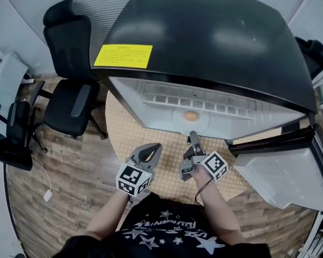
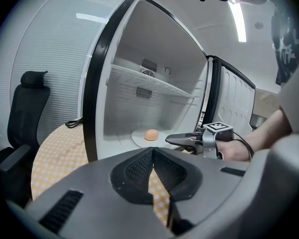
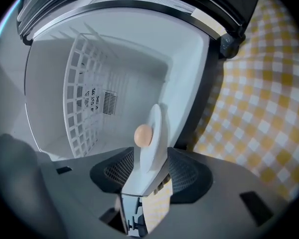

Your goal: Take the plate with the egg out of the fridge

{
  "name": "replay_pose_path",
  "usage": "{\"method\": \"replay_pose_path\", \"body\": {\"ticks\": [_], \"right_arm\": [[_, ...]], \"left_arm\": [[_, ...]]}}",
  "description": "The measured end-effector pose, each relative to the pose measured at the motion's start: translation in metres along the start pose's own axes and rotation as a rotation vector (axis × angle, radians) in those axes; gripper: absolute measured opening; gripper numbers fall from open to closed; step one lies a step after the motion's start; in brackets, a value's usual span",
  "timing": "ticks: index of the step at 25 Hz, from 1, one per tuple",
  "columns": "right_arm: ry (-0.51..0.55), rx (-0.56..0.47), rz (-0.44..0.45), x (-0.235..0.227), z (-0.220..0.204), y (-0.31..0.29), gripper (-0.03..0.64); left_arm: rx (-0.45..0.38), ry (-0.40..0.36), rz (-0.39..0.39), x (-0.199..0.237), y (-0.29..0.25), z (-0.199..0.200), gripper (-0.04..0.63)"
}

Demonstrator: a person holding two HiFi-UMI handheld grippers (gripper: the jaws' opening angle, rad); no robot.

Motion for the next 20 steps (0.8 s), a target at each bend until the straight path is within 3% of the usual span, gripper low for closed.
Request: {"method": "replay_pose_path", "body": {"ticks": [4, 20], "right_arm": [[-0.064, -0.02, -0.007, -0.007, 0.001, 0.001, 0.155], [-0.136, -0.04, 0.033, 0.0, 0.001, -0.008, 0.14]], "left_arm": [[0.006, 0.001, 0.005, 0.002, -0.001, 0.0, 0.008], [0.011, 0.01, 0.011, 0.008, -0.001, -0.003, 0.008]]}}
Point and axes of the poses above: the fingertips, and each gripper's own axes: y backward along the fingers, x to its left, z out of its top, the point moved 5 cm from there along y, backward along the fingers, and after that the axes turned 4 degrees about -x, right-handed, at the moved point
